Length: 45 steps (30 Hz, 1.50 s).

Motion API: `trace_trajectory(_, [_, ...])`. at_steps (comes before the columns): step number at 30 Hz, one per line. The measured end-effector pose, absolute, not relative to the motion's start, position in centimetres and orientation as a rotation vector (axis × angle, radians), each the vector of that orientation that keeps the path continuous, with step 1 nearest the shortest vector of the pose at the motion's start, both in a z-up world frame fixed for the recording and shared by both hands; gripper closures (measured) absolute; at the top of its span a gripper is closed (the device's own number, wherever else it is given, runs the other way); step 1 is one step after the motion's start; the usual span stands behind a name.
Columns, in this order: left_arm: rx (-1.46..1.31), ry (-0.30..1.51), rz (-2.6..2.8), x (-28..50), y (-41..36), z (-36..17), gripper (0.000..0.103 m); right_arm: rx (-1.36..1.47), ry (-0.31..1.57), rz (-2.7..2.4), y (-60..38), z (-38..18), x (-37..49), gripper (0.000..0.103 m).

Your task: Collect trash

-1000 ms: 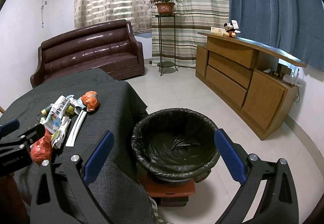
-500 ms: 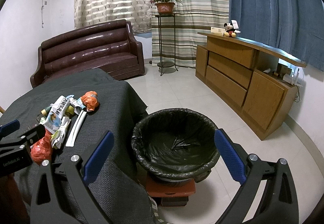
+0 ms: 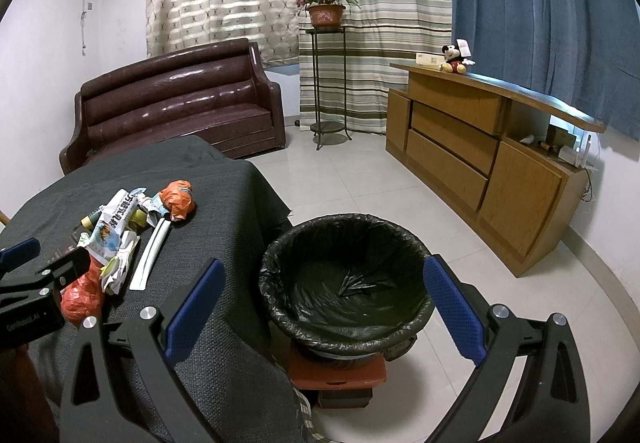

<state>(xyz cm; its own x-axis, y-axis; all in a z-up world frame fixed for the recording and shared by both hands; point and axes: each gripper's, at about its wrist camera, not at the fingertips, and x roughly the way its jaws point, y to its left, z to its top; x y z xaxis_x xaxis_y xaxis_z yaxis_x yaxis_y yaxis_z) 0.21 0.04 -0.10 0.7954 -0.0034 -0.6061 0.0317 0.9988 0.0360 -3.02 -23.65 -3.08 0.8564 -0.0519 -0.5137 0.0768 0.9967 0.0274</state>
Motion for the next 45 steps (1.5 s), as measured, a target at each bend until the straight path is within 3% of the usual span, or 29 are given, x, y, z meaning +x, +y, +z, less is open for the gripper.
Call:
trace_trajectory(10, [0.037,0.657,-0.011,0.2,1.1,-1.6,0.009,0.059,0.551,-0.066,-24.1,-2.9,-2.5,0.006])
trace_trajectory(14, [0.040,0.667,0.013,0.1,2.3,-2.5,0.018,0.064,0.552,-0.065,-23.7,-3.1,-2.6,0.007])
trace_trajectory(17, [0.037,0.680,0.032,-0.3,3.7,-2.7,0.018,0.055,0.554,-0.053,-23.3,-3.1,-2.7,0.008])
trace_trajectory(19, [0.031,0.688,0.042,-0.5,4.3,-2.9,0.018,0.045,0.557,-0.041,-22.8,-3.1,-2.7,0.010])
trace_trajectory(21, [0.021,0.696,0.041,-0.8,4.7,-3.1,0.018,0.037,0.564,-0.031,-22.3,-3.1,-2.5,0.026])
trace_trajectory(23, [0.020,0.702,0.031,-0.8,4.9,-3.0,0.018,0.031,0.583,-0.022,-21.7,-3.2,-2.3,0.031])
trace_trajectory(28, [0.033,0.714,-0.007,-0.8,4.0,-2.9,0.018,0.037,0.592,-0.020,-21.8,-3.4,-2.2,0.031])
trace_trajectory(39, [0.059,0.740,-0.001,-0.5,2.3,-3.1,0.041,0.084,0.614,-0.005,-22.6,-3.7,-2.3,0.031])
trace_trajectory(45, [0.100,0.743,-0.002,-0.6,1.1,-3.1,0.042,0.104,0.620,0.013,-23.0,-3.6,-2.4,0.031])
